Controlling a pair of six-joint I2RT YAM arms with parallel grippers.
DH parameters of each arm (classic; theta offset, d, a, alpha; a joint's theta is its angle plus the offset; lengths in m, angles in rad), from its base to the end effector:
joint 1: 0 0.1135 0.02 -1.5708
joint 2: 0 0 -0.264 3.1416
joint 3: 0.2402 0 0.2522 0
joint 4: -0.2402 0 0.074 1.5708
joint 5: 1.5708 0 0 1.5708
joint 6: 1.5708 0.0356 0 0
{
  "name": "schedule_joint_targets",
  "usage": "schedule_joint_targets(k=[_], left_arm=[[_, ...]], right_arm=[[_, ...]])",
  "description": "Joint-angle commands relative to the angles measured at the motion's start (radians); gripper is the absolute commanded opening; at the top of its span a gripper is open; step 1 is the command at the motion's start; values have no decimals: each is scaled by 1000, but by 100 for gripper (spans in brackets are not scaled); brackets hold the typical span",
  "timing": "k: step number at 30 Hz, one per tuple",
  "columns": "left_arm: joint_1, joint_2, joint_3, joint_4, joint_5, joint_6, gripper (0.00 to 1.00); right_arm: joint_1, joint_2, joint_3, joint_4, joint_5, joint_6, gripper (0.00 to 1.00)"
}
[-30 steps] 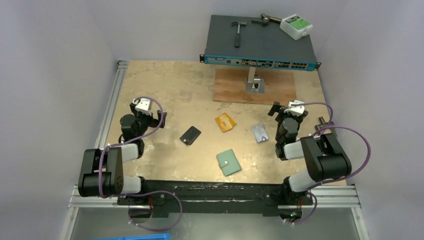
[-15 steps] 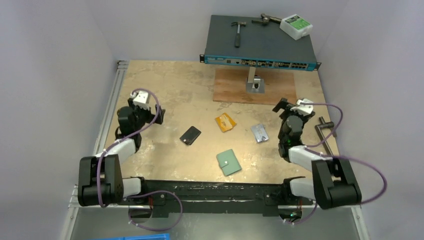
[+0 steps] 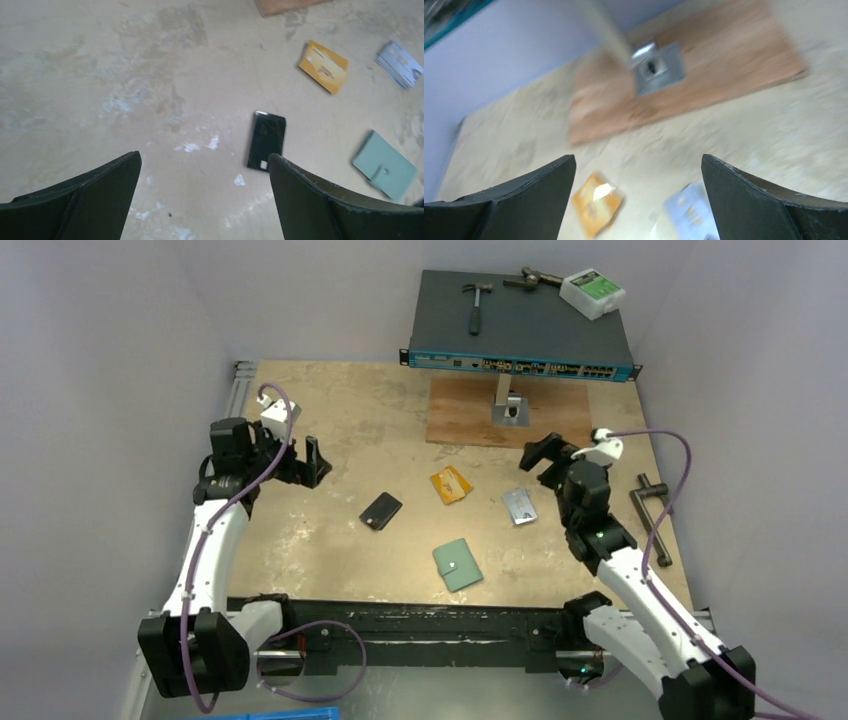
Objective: Put the credit cards into the card holder
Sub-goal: Pick up the card holder from the corner of the board.
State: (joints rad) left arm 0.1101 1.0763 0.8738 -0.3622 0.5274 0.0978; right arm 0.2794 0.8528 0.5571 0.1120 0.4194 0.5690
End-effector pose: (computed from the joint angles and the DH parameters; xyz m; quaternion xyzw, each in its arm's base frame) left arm 0.2358 0.0080 0.2993 0.1205 0.8466 -0.1788 0.4866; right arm 0.1990 0.0420 0.2789 0.2402 0.7251 0.1115 0.6357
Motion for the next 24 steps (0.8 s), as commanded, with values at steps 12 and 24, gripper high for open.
schedule_joint_targets(k=[12, 24], left_arm=[[-313, -63, -15, -344, 65, 156, 100], [-582, 125, 12, -193, 13, 195, 100]], right_arm=[[517, -85, -200, -336, -307, 307, 89], [689, 73, -258, -278, -340, 404, 77]])
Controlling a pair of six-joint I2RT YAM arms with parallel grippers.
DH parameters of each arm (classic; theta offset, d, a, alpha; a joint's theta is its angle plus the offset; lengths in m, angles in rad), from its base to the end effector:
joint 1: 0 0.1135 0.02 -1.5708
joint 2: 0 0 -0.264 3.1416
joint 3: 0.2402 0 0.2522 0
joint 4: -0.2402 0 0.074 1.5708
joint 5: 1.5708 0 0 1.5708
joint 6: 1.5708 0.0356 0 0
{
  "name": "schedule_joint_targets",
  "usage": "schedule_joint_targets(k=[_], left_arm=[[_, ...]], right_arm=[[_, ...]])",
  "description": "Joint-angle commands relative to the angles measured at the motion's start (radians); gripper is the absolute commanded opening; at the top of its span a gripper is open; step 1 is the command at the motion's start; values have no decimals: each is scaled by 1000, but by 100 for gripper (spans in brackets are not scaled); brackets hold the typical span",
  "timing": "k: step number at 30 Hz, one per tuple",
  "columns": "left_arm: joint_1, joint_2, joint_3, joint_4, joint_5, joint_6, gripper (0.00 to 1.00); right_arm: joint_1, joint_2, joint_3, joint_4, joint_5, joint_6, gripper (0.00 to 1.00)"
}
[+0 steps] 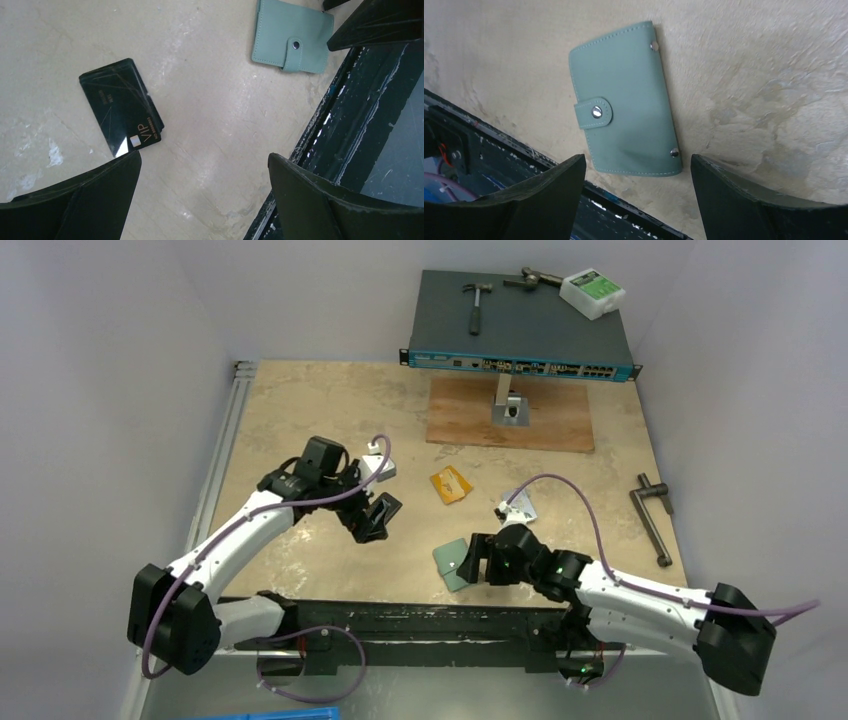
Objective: Put the credit cards into the card holder
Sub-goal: Pick up the card holder from the corner of the board.
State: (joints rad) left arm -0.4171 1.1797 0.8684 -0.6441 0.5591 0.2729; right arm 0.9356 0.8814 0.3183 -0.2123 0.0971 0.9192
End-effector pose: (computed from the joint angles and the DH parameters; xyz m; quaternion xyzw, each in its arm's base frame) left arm 0.2036 -0.1109 0.2546 0.3884 0.8338 -0.2833 0.2714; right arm 0.1033 0.1343 0.1606 0.0113 0.9210 0.2827 0.2679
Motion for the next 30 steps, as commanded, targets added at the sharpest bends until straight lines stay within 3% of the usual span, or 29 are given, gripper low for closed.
schedule_joint_targets(k=[1, 9, 11, 14, 16, 22, 30], left_arm=[[-80, 31, 18, 103, -23, 20, 100], [-165, 112, 42, 162, -54, -12, 100], [-167, 111, 32, 179, -54, -22, 100], [-169, 108, 13, 201, -61, -29, 100], [-169, 111, 3, 208, -70, -27, 100], [-169, 134, 4, 223, -47, -56, 100], [-169, 187, 29, 283, 82, -233, 100]], right_arm=[[36, 58, -24, 54, -17, 58, 75], [41, 194, -21, 111, 7, 68, 57], [41, 225, -12, 105, 23, 75, 45], [41, 236, -1, 100, 46, 77, 14], [42, 232, 11, 88, 62, 76, 1], [41, 169, 34, 79, 76, 28, 0], [42, -55, 78, 163, 36, -122, 0]])
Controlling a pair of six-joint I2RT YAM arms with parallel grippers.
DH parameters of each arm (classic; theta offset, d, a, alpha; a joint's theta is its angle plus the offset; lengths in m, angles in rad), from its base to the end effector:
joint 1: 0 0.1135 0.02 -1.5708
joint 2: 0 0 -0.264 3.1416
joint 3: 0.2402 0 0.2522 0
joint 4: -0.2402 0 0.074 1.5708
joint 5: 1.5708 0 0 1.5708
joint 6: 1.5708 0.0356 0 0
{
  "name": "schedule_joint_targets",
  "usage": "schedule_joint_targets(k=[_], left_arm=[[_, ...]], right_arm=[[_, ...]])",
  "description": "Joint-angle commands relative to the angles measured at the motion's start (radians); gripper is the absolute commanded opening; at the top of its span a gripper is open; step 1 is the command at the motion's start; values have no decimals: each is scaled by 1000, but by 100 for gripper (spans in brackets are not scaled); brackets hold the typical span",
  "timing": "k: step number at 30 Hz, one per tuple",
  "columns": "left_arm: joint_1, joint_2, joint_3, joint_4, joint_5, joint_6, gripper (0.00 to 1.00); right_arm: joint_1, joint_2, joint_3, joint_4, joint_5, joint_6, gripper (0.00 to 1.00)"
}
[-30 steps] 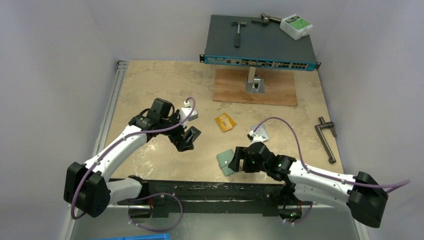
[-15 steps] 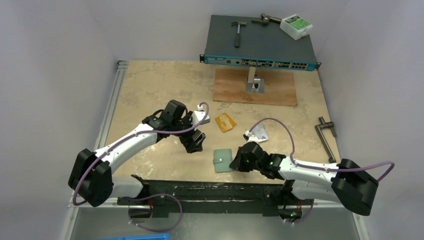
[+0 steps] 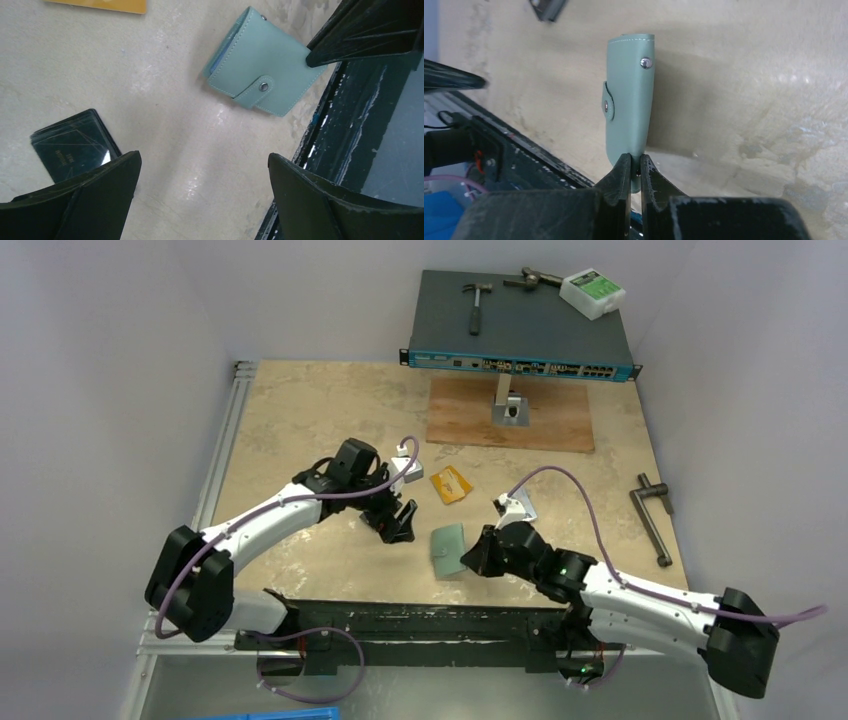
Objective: Put the credit cards into the card holder
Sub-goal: Pick up the card holder from the corner of the board.
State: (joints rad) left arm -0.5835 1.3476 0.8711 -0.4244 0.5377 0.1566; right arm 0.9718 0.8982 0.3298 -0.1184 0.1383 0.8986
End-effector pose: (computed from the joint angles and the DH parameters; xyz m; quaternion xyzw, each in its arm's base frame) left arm 0.2167 -0.1649 0.2299 0.4107 0.8173 -0.3123 0.2566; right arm 0.1048 0.1449 0.1694 -0.0035 0.9022 0.3063 0.3036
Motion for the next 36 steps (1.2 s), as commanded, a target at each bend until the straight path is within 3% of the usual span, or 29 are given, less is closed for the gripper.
schedule_joint_targets(k=[1, 5, 9, 14, 18, 23, 36], left_arm=[[-3, 22, 32, 65, 131, -131, 100], [-1, -2, 55, 34, 240, -63, 100], [42, -29, 118, -112, 317, 195, 100], [216, -35, 226, -313, 464, 467, 100], [232, -34, 265, -469, 482, 646, 100], [227, -58, 257, -497, 569, 684, 100], [124, -89, 229, -574, 553, 729, 99]], right_arm=[[5, -70, 76, 83, -20, -127, 0], [5, 3, 171, 51, -97, -242, 0], [5, 67, 240, 23, -171, -347, 0], [7, 130, 341, -49, -251, -474, 0], [13, 176, 410, -79, -310, -561, 0], [45, 238, 502, -129, -354, -649, 0], [75, 338, 724, -304, -384, -811, 0]])
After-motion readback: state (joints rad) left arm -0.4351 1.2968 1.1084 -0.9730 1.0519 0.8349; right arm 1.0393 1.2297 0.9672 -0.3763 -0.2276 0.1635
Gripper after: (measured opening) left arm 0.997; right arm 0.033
